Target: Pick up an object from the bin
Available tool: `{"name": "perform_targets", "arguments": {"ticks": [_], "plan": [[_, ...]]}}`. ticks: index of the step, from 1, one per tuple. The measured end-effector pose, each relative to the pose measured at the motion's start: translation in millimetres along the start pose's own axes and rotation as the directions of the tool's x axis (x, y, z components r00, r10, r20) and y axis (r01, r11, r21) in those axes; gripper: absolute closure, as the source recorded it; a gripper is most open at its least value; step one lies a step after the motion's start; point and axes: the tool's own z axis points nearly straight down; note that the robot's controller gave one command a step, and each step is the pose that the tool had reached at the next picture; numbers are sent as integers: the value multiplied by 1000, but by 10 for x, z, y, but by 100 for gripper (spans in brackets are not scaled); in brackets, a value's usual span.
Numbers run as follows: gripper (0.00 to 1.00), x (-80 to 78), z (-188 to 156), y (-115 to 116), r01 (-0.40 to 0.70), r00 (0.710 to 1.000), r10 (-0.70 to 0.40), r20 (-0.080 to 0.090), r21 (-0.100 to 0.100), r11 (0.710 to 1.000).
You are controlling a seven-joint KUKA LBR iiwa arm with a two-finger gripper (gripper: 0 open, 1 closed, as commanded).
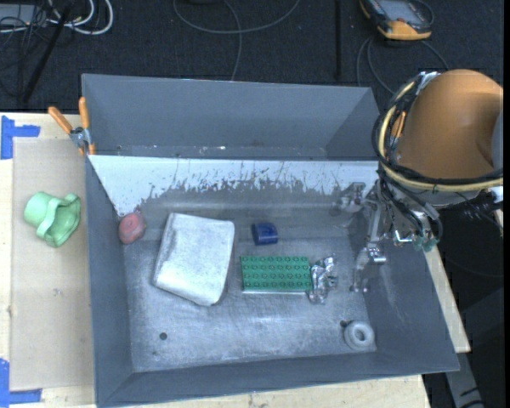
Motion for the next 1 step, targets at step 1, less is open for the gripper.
{"name": "perform_targets", "arguments": {"ticks": [1], "plan": [[0, -144, 1029, 272, -102, 995, 102, 0, -2, 995]]}}
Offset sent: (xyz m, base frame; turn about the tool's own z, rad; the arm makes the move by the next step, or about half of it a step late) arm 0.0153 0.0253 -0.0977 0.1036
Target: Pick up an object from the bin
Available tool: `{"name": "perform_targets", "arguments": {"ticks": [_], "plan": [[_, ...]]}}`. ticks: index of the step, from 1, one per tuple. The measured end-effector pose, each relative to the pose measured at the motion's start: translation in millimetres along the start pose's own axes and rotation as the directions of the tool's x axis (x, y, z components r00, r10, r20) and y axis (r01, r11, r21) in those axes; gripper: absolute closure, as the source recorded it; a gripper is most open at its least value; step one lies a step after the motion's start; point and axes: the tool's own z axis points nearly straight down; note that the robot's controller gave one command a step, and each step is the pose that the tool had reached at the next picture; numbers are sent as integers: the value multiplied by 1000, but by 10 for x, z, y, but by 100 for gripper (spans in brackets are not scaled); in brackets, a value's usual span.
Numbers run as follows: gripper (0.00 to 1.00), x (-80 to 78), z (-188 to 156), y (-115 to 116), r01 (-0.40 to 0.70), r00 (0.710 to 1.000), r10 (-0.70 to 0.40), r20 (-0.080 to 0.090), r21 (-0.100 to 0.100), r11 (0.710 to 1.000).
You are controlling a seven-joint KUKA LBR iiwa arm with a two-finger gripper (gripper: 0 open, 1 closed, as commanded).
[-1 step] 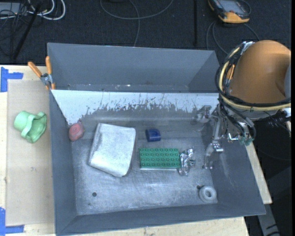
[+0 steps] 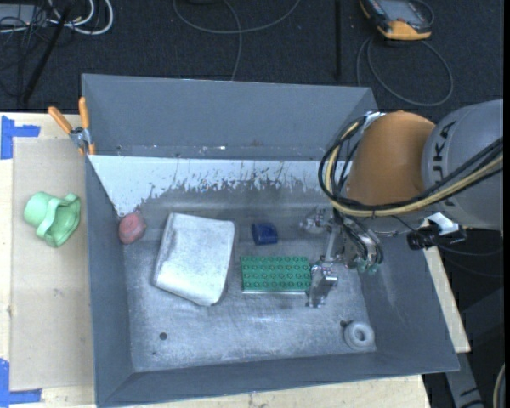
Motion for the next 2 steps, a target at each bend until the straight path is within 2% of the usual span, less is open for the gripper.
{"name": "perform_targets", "arguments": {"ticks": [1, 2], "plan": [[0, -112, 612, 114, -133, 991, 133, 11, -1, 991], [100, -137, 557, 116, -129, 992, 129, 17, -1, 992]]}}
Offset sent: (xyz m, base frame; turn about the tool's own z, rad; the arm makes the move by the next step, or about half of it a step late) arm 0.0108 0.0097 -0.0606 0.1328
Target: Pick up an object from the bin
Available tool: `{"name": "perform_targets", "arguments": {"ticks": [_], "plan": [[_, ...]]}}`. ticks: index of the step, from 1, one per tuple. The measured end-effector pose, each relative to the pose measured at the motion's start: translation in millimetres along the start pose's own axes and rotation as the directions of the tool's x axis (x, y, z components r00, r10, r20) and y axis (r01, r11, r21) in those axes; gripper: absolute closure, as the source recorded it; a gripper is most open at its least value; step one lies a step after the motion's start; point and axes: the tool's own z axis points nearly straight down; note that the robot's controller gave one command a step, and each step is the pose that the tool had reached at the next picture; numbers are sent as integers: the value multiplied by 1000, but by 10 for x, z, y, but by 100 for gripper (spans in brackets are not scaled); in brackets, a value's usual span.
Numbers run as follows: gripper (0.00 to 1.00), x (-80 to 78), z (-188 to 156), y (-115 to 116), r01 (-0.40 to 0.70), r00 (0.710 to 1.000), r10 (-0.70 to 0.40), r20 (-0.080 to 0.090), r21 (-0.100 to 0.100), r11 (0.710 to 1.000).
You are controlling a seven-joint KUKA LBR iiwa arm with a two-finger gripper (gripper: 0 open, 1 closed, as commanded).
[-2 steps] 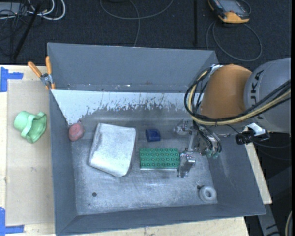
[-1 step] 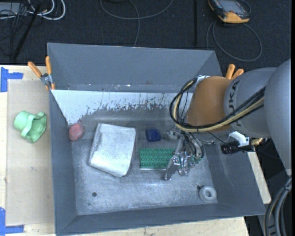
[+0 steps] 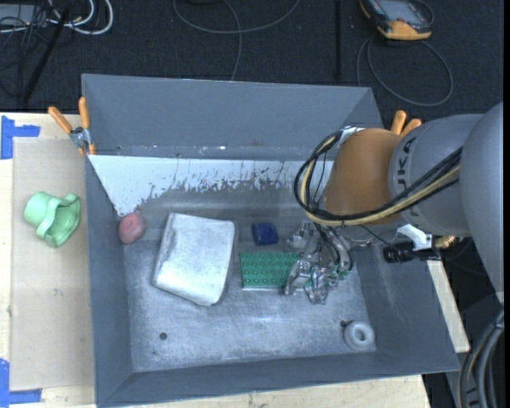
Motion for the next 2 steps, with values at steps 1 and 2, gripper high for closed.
{"name": "perform_targets", "arguments": {"ticks": [1, 2], "plan": [[100, 50, -1055, -38, 11, 1000, -11, 0, 0, 1000], [100, 108, -1496, 71, 84, 996, -84, -3, 0, 996]]}}
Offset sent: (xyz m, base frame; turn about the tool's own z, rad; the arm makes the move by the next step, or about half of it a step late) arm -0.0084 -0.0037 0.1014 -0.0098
